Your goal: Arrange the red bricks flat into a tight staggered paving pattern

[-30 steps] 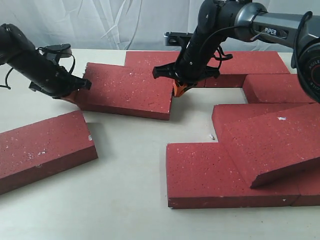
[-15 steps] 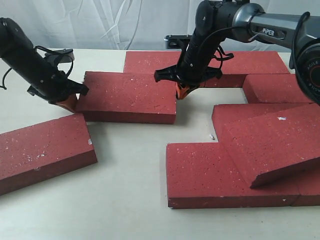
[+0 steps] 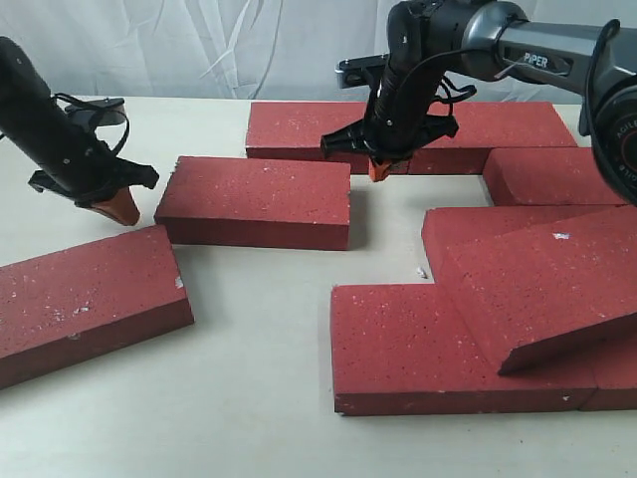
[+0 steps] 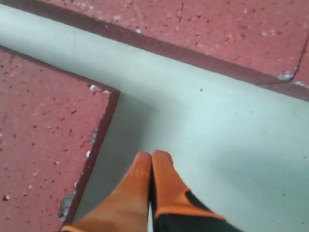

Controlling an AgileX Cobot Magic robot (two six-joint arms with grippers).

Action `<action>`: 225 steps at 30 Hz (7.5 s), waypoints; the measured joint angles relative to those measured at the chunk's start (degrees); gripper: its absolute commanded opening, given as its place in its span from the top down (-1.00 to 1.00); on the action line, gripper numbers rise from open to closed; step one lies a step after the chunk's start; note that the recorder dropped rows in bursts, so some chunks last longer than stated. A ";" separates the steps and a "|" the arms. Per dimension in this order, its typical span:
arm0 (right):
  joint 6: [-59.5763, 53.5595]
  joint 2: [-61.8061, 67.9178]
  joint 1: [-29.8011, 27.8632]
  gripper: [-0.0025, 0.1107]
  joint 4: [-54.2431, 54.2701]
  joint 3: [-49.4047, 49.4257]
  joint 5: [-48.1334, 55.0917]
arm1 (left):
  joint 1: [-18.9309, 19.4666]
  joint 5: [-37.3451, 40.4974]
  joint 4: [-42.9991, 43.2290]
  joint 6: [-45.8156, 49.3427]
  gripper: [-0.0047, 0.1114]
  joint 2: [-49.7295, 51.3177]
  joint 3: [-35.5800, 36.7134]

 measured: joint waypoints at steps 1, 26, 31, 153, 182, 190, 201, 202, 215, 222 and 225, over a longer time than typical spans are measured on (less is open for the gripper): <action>0.13 -0.53 0.00 0.97 -0.37 0.00 0.00 | 0.42 0.20 0.00 0.00 0.92 0.00 0.00; -10.14 -10.60 0.04 0.97 11.84 0.00 7.73 | 1.90 -14.17 1.45 -6.23 0.92 -20.53 15.94; -10.87 -10.60 0.04 0.97 14.81 0.00 7.61 | 1.90 -15.16 3.39 -7.26 0.92 -27.69 17.14; -9.39 -7.11 7.54 0.97 27.42 0.00 0.76 | -17.43 -36.03 -24.52 9.15 0.92 -2.43 12.62; -9.85 -7.11 7.54 0.97 27.42 0.00 2.36 | -22.28 -33.05 -27.07 9.15 0.92 2.37 5.66; -9.98 -7.63 5.24 0.97 28.15 0.00 5.15 | -23.66 -33.37 -28.07 9.15 0.92 2.37 5.58; -9.98 -10.50 -2.04 0.97 28.51 0.00 13.56 | -19.25 -19.57 -25.52 3.97 0.92 0.85 5.53; -9.98 -10.50 -2.04 0.97 28.51 0.00 13.56 | -19.10 -18.86 -24.70 2.99 0.92 0.32 5.53; -9.98 -13.68 -8.02 0.97 21.81 0.57 13.78 | -21.62 -15.96 -3.05 -13.45 0.92 -4.61 5.83; -10.94 -20.61 -16.06 0.97 21.47 11.74 12.89 | -23.61 -16.52 5.89 -20.73 0.92 -7.92 5.83; -11.74 -24.30 -20.09 0.97 21.47 18.87 9.86 | -23.90 -16.52 7.02 -22.44 0.92 -8.79 5.83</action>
